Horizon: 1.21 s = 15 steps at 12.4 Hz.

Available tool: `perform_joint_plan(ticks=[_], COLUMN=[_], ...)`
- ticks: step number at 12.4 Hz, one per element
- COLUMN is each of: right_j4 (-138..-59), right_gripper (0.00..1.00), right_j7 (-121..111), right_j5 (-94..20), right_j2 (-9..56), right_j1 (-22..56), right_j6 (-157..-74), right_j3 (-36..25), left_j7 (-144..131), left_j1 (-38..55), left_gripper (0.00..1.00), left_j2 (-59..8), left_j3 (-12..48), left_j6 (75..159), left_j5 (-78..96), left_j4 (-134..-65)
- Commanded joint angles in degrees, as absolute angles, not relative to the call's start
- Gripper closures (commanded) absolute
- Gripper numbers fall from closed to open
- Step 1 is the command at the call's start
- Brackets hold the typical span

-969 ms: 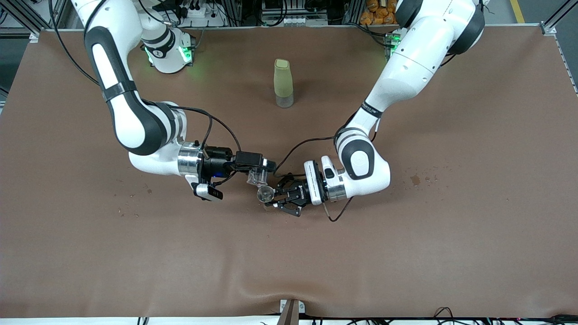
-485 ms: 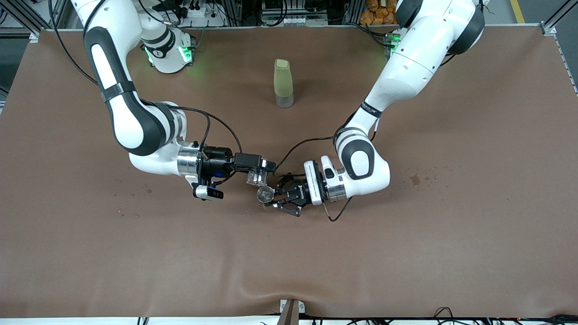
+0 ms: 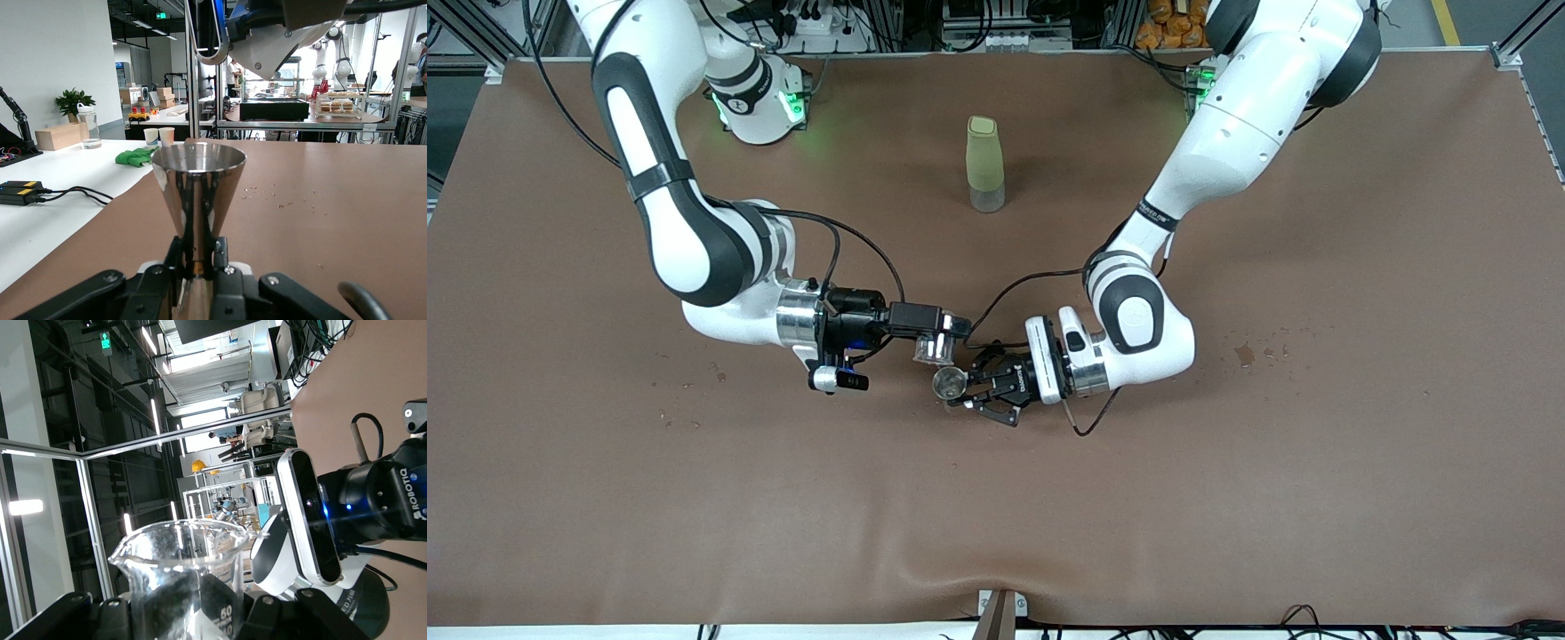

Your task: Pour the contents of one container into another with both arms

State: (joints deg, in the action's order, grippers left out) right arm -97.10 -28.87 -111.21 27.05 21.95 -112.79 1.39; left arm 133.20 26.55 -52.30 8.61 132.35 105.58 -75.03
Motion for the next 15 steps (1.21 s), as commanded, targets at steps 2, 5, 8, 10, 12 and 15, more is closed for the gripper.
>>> perform_joint_plan(ticks=[2, 5, 8, 10, 12, 15], right_j4=[-97.6, -97.4, -97.4, -97.3, -97.3, -97.3], right_gripper=[1.00, 1.00, 1.00, 1.00, 1.00, 1.00], right_j7=[-27.4, -24.5, -24.3, -23.6, -23.3, -24.4], right_j5=[-115.8, -116.8, -116.8, -117.1, -117.2, -117.0], right_j2=[26.5, 26.5, 26.5, 26.5, 26.5, 26.5], right_j1=[21.8, 22.0, 21.9, 21.9, 21.9, 21.9], right_j6=[-112.3, -112.3, -112.3, -112.3, -112.3, -112.3], right_j3=[1.8, 1.8, 1.8, 1.8, 1.8, 1.7], left_j7=[134.4, 134.5, 134.5, 134.5, 134.6, 134.7], left_j1=[26.4, 26.3, 26.3, 26.2, 26.2, 25.8], left_gripper=[1.00, 1.00, 1.00, 1.00, 1.00, 1.00], left_j2=[-52.2, -52.2, -52.2, -52.3, -52.3, -52.3], left_j3=[8.9, 8.8, 8.8, 8.8, 8.8, 8.8], left_j6=[131.7, 131.7, 131.7, 131.7, 131.7, 131.7], left_j5=[107.5, 107.5, 107.4, 107.4, 107.4, 107.4], left_j4=[-74.7, -74.7, -74.7, -74.7, -74.8, -74.8])
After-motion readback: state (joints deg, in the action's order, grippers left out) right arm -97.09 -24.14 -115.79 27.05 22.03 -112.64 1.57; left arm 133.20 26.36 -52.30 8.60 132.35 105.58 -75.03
